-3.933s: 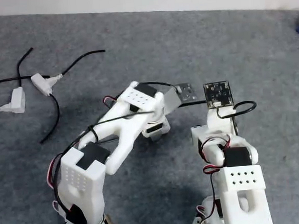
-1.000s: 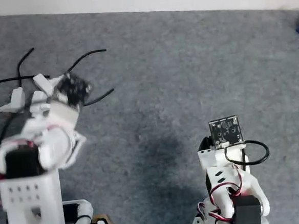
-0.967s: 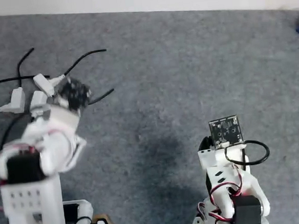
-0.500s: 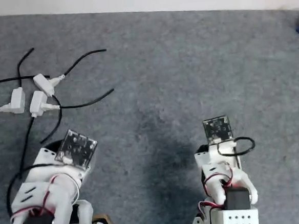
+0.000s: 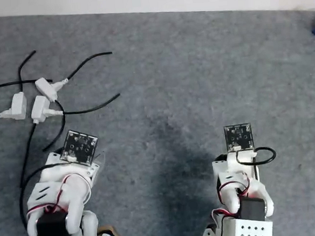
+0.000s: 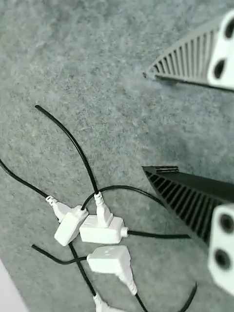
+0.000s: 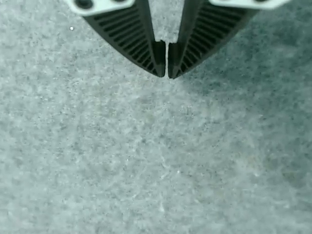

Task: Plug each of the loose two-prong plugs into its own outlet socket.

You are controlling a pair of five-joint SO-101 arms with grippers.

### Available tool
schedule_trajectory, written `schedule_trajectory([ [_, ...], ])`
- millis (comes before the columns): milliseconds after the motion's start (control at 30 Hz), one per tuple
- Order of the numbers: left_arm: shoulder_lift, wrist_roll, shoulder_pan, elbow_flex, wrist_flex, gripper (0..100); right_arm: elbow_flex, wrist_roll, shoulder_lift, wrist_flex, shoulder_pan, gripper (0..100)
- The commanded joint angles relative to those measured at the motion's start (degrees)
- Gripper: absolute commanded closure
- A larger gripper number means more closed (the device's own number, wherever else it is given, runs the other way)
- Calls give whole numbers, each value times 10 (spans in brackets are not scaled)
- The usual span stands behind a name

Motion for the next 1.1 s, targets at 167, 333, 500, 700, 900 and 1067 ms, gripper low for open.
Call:
schedule_trajectory([
  [167,-4,6,5,135,-113,730,84,9,3,-99,11,977],
  [333,-1,7,4,182,-178,730,84,9,3,-99,11,977],
  [500,-1,7,7,182,-177,731,84,9,9,-97,11,977],
  [700,-1,7,6,182,-176,731,84,9,8,-15,11,977],
  [900,-1,7,6,182,-176,731,84,9,-3,73,9,977],
  [1067,-1,7,6,182,-176,731,84,9,-7,74,9,977],
])
